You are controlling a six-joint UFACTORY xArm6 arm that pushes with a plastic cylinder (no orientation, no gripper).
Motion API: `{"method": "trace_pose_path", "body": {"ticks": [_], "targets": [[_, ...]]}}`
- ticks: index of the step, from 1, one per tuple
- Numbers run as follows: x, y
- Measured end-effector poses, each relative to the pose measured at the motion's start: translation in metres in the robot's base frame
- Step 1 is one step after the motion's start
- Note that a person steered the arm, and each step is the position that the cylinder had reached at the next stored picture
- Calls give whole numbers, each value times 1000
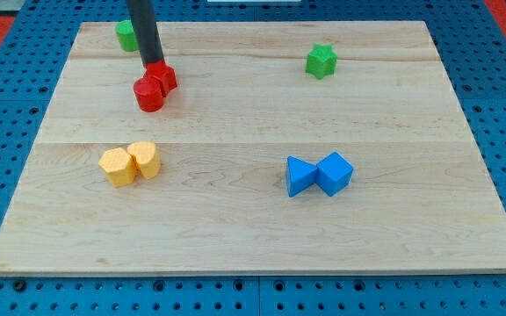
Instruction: Point your arm at blue triangle
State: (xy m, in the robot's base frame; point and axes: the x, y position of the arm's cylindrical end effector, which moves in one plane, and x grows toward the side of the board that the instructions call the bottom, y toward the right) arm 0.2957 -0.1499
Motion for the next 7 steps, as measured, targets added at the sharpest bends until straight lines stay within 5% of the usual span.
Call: {"method": "trace_pose_path", "body": {"ticks": [4, 7], "targets": [[-2, 63], [70, 181]]}}
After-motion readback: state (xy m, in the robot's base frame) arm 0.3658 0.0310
